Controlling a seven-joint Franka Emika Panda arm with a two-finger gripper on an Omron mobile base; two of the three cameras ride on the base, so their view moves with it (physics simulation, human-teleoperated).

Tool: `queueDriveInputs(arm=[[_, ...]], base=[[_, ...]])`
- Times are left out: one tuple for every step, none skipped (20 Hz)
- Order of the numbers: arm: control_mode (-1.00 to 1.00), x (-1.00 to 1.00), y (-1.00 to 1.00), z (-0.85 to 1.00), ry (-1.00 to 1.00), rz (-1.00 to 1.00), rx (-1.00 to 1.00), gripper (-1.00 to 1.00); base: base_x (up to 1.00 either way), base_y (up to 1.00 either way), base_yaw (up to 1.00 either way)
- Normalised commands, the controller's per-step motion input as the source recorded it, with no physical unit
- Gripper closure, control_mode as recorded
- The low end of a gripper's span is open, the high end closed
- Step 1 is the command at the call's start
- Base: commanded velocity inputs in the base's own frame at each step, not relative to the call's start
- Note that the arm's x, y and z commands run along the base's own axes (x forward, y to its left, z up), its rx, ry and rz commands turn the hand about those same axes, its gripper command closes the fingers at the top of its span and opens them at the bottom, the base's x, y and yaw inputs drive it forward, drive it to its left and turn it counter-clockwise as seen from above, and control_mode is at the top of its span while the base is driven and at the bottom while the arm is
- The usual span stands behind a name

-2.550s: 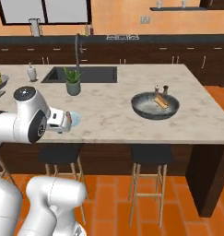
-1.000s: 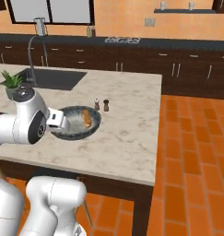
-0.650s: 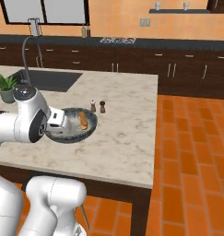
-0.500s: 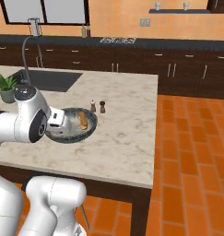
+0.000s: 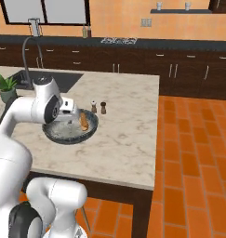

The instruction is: Place one bun and one sausage from the bowl on each plate.

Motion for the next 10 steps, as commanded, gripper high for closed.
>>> queueDriveInputs(arm=[[-1.00,1.00,0.29,0.00,0.12,0.00,-0.15,-1.00],[-1.00,1.00,0.28,-0.04,0.09,0.00,-0.17,-1.00],[-1.00,1.00,0.19,-0.07,0.15,0.00,-0.17,-1.00],[-1.00,1.00,0.09,-0.10,0.17,0.00,-0.15,-1.00],[-1.00,1.00,0.00,-0.16,0.17,0.00,-0.14,-1.00],[-1.00,1.00,-0.05,-0.34,0.20,0.00,-0.13,-1.00],[-1.00,1.00,-0.04,-0.46,0.15,0.00,-0.09,-1.00],[-1.00,1.00,-0.05,-0.56,0.12,0.00,-0.04,-1.00],[-1.00,1.00,0.00,-0.61,0.08,0.00,-0.01,-1.00],[-1.00,1.00,-0.04,-0.58,0.05,0.00,0.00,-1.00]], base=[[0.00,0.00,0.00],[0.00,0.00,0.00],[0.00,0.00,0.00],[0.00,0.00,0.00],[0.00,0.00,0.00],[0.00,0.00,0.00],[0.00,0.00,0.00],[0.00,0.00,0.00],[0.00,0.00,0.00],[0.00,0.00,0.00]])
